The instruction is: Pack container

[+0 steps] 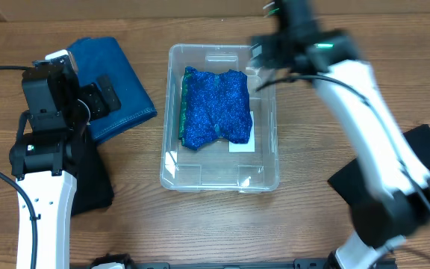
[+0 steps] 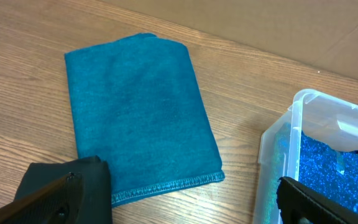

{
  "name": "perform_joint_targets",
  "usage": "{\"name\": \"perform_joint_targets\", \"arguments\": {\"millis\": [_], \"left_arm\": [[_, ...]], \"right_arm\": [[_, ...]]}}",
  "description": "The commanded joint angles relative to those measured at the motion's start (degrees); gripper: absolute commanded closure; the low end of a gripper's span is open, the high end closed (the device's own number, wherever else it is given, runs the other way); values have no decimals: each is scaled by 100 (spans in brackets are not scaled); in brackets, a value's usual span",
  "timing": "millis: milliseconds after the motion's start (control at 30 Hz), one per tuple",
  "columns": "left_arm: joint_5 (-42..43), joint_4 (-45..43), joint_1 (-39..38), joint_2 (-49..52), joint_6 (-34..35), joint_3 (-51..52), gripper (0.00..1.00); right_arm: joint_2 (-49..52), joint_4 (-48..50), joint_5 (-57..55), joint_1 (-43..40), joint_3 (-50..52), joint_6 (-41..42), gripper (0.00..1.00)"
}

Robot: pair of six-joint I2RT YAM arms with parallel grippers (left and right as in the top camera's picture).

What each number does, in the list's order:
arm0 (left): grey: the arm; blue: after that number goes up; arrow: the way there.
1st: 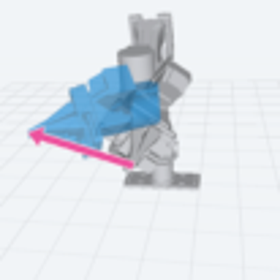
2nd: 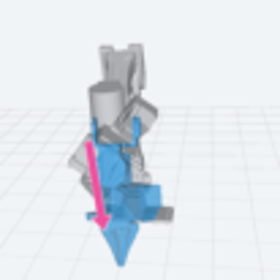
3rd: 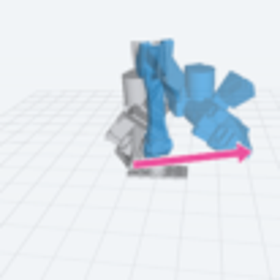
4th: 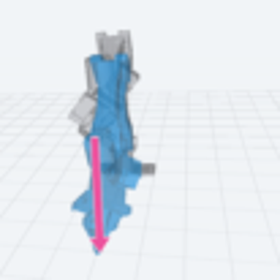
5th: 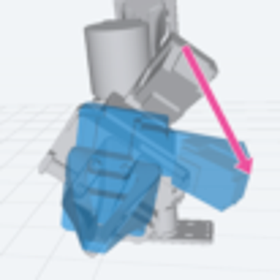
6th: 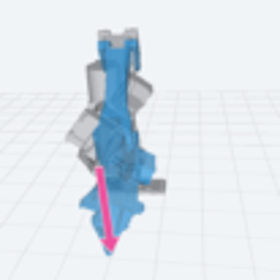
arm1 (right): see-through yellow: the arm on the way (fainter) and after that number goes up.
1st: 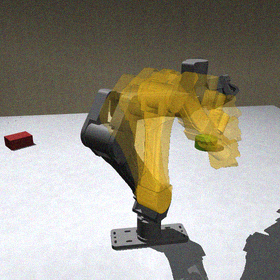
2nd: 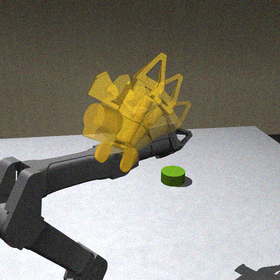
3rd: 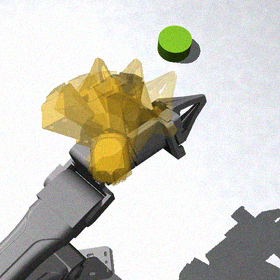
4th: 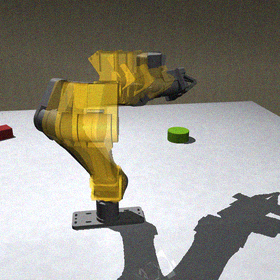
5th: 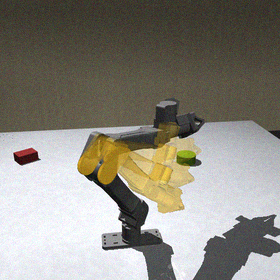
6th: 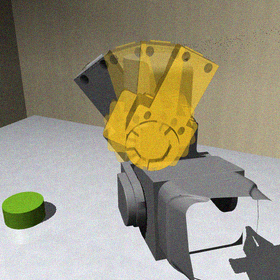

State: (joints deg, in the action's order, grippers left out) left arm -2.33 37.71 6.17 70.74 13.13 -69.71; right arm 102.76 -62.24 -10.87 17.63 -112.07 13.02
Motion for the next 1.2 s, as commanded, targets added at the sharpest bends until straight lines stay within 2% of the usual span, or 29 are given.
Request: {"name": "perform_joint_targets", "arguments": {"millis": [0, 200, 300, 433, 567, 667, 800, 900, 1033, 1167], "left_arm": [[24, -44, 57, 9, -136, -166, 0], [26, -46, 57, 9, -136, -166, 0], [24, -48, 57, 9, -136, -166, 0], [24, -48, 57, 9, -136, -166, 0], [24, -48, 57, 9, -136, -166, 0], [24, -46, 57, 9, -136, -166, 0], [26, -15, 57, 9, -136, -166, 0], [28, -2, 57, 9, -133, -166, 0], [28, 0, 57, 9, -133, -166, 0], [31, 4, 57, 9, -133, -166, 0]], "right_arm": [[-807, -706, -404, -1056, -168, 1338, 0], [-1307, -2339, 2, -2675, -140, 1572, 0], [-1585, -2522, 4, -3110, 151, 1550, 0], [-2170, -2363, 133, -3764, 1134, 1547, 0], [-2879, -1639, 824, -4704, 2837, 1281, 0], [-3027, -1104, 1342, -5344, 4140, 1250, 0], [-3014, 365, 1777, -6148, 5947, 1250, 0], [-3001, 1475, 2026, -6382, 6975, 1158, 0], [-2999, 2634, 2833, -6382, 7624, 531, 0], [-2999, 3429, 2855, -6382, 8218, 345, 0]]}}
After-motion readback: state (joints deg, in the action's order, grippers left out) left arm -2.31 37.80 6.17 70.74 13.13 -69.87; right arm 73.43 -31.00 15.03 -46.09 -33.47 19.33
